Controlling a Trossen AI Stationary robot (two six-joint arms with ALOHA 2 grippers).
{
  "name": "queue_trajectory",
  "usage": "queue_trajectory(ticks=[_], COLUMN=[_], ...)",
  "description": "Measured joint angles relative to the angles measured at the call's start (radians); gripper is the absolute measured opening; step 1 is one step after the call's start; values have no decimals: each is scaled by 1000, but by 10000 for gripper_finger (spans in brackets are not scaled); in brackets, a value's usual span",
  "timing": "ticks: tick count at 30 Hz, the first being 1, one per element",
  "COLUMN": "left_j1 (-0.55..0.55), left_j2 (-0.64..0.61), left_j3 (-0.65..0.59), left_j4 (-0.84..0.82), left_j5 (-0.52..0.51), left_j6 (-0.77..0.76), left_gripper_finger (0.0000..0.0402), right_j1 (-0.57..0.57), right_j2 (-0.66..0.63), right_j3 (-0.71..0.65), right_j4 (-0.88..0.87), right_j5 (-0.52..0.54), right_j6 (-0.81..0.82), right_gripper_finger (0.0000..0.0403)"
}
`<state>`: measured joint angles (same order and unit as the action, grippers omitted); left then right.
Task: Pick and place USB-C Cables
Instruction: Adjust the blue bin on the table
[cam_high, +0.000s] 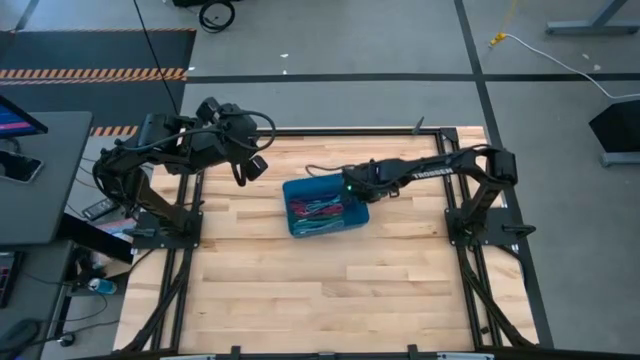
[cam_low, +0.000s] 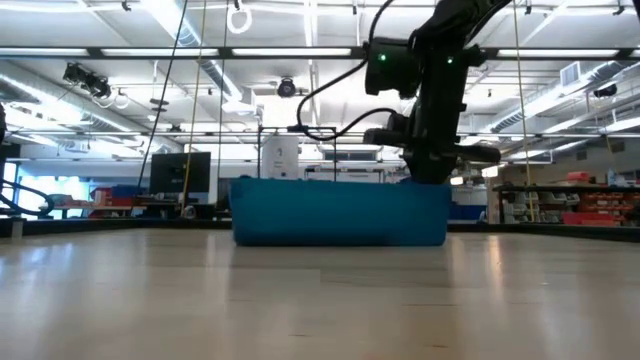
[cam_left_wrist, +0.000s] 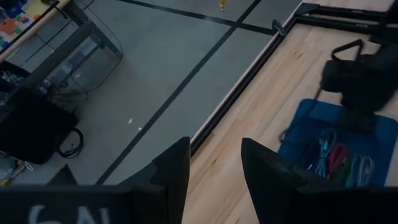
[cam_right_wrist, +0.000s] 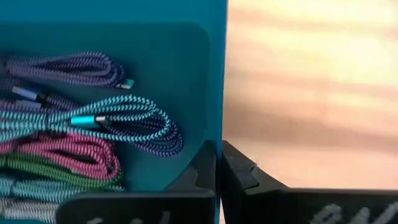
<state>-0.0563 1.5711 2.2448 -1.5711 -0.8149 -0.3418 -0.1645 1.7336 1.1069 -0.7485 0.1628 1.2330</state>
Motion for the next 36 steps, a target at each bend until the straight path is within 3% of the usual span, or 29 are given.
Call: queue_trajectory(ticks=[7,22,36], left_j1=[0,0,0], left_j2=[0,0,0], left_j3=[0,0,0], left_j4=[0,0,0], left_j5=[0,0,0], left_j6=[40,41,41], left_gripper_finger=[151,151,151], right_j1=[130,307,326], right_j2=[0,-2,-10], right_j3=[0,0,0], right_j4=[-8,-18,-93], right_j5=[0,-3,-19], right_j6=[197,444,406], right_gripper_finger=[4,4,4])
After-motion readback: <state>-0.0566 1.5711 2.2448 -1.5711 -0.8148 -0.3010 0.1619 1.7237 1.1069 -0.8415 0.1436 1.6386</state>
